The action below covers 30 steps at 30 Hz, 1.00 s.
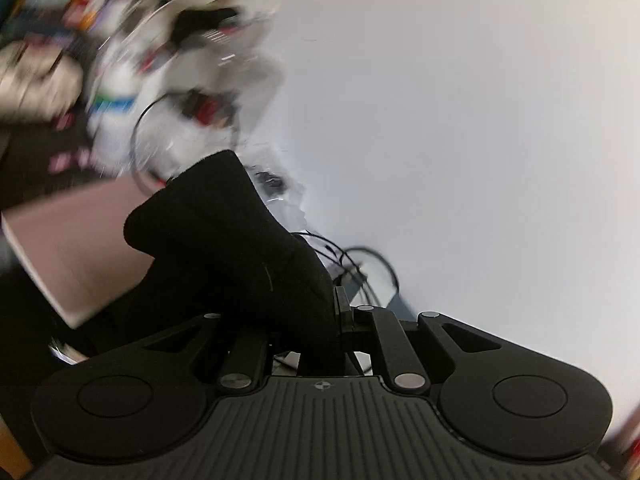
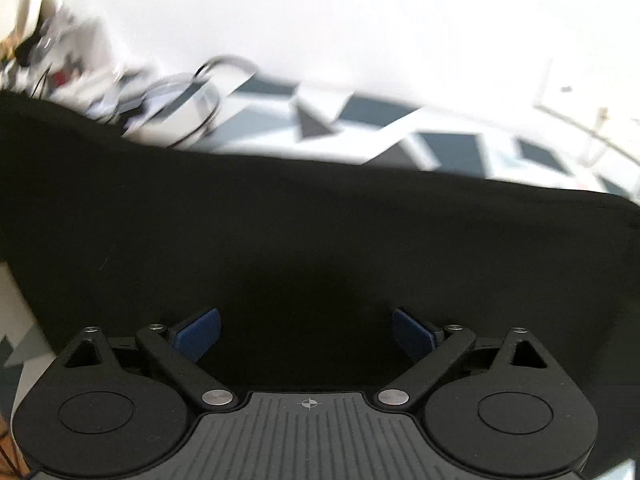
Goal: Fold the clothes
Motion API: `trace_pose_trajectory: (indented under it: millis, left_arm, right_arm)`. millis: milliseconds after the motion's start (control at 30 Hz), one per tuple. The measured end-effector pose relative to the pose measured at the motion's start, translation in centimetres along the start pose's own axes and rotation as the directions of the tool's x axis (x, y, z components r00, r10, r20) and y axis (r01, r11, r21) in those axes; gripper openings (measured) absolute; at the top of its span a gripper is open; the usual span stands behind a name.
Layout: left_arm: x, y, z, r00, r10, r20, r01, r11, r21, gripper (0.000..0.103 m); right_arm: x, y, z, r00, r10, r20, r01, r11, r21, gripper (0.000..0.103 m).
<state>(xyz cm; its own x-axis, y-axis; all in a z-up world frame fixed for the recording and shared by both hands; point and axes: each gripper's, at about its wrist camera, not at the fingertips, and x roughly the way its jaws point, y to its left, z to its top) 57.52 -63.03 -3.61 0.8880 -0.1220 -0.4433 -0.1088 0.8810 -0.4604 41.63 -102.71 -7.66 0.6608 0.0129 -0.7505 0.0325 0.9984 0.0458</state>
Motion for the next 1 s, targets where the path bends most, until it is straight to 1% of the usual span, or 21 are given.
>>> trace_pose_trajectory:
  millis: [33, 100, 133, 200, 233, 267, 367, 433, 500, 533, 567, 600, 667, 700, 800, 833, 867, 967, 1000]
  left_arm:
    - [-0.3, -1.3, -0.6, 1.0, -0.021, -0.002, 0.021, 0.998, 0.06, 0.011]
    - [-0.6, -4.2, -1.9, 0.998, -0.068, -0.008, 0.069, 0.981, 0.182, 0.011]
    - [-0.7, -5.6, -2.6, 0.996, -0.092, -0.014, 0.092, 0.966, 0.242, 0.011]
    - [-0.9, -8.7, -4.6, 0.985, -0.165, -0.045, 0.17, 0.917, 0.362, 0.011]
    - [-0.8, -10.4, -6.0, 0.978, -0.195, -0.077, 0.209, 0.883, 0.42, 0.012]
    - [-0.7, -12.2, -7.4, 0.969, -0.221, -0.114, 0.249, 0.843, 0.476, 0.012]
    - [0.3, -16.7, -12.9, 0.938, -0.233, -0.256, 0.343, 0.723, 0.6, 0.012]
    - [1.8, -18.7, -17.1, 0.915, -0.197, -0.352, 0.391, 0.653, 0.649, 0.013]
    - [3.0, -20.0, -21.0, 0.902, -0.127, -0.412, 0.402, 0.592, 0.698, 0.016]
    - [3.5, -20.6, -23.0, 0.897, -0.082, -0.434, 0.402, 0.556, 0.727, 0.021]
    - [3.5, -21.1, -24.5, 0.906, -0.044, -0.422, 0.385, 0.504, 0.773, 0.025]
    - [3.4, -21.5, -25.8, 0.917, -0.009, -0.399, 0.361, 0.445, 0.82, 0.026]
    - [2.1, -22.0, -27.0, 0.938, -0.01, -0.346, 0.328, 0.342, 0.881, 0.032]
    - [1.7, -21.9, -26.5, 0.932, -0.022, -0.361, 0.346, 0.343, 0.873, 0.034]
    - [0.7, -21.2, -24.3, 0.898, -0.065, -0.435, 0.425, 0.386, 0.819, 0.04]
    - [0.2, -20.6, -23.3, 0.89, -0.088, -0.448, 0.441, 0.418, 0.794, 0.049]
    - [-0.3, -20.0, -22.2, 0.882, -0.113, -0.457, 0.455, 0.454, 0.766, 0.059]
    - [-1.7, -18.1, -18.9, 0.859, -0.191, -0.475, 0.493, 0.554, 0.671, 0.071]
    - [-2.2, -17.5, -17.8, 0.851, -0.217, -0.478, 0.506, 0.584, 0.635, 0.072]
  right_arm:
    - [-0.7, -1.4, -0.1, 1.0, -0.022, 0.013, 0.022, 0.999, 0.035, 0.094]
    - [-1.8, -5.1, -0.7, 0.997, -0.077, 0.015, 0.074, 0.988, 0.135, 0.095]
    - [-2.2, -6.9, -1.0, 0.995, -0.101, 0.012, 0.097, 0.978, 0.184, 0.095]
    - [-3.2, -10.1, -2.0, 0.991, -0.135, 0.009, 0.128, 0.956, 0.264, 0.094]
    - [-3.7, -11.6, -2.5, 0.988, -0.152, 0.009, 0.142, 0.943, 0.3, 0.094]
    - [-4.3, -12.8, -3.0, 0.986, -0.168, 0.011, 0.155, 0.93, 0.334, 0.094]
    - [-5.7, -15.4, -4.4, 0.978, -0.209, 0.022, 0.182, 0.893, 0.412, 0.094]
    - [-6.5, -16.4, -5.8, 0.977, -0.212, 0.024, 0.179, 0.878, 0.444, 0.094]
    - [-7.1, -16.8, -6.9, 0.977, -0.209, 0.027, 0.175, 0.875, 0.451, 0.094]
    - [-7.3, -16.8, -7.3, 0.978, -0.208, 0.028, 0.174, 0.877, 0.447, 0.094]
    - [-7.3, -16.6, -7.4, 0.978, -0.208, 0.026, 0.176, 0.881, 0.44, 0.094]
    - [-7.3, -16.3, -7.5, 0.978, -0.206, 0.025, 0.176, 0.884, 0.432, 0.094]
    - [-7.4, -16.0, -7.4, 0.98, -0.199, 0.026, 0.17, 0.892, 0.419, 0.094]
    - [-7.4, -15.8, -7.2, 0.981, -0.192, 0.027, 0.164, 0.895, 0.414, 0.094]
    - [-7.1, -15.1, -6.3, 0.988, -0.153, 0.033, 0.126, 0.904, 0.407, 0.094]
    - [-7.0, -14.8, -6.0, 0.99, -0.136, 0.037, 0.109, 0.907, 0.406, 0.094]
    - [-6.8, -14.4, -5.5, 0.992, -0.117, 0.043, 0.09, 0.91, 0.404, 0.094]
    - [-6.4, -13.2, -4.2, 0.997, -0.049, 0.067, 0.018, 0.914, 0.404, 0.094]
    - [-6.3, -12.8, -3.8, 0.997, -0.019, 0.077, -0.014, 0.912, 0.409, 0.094]
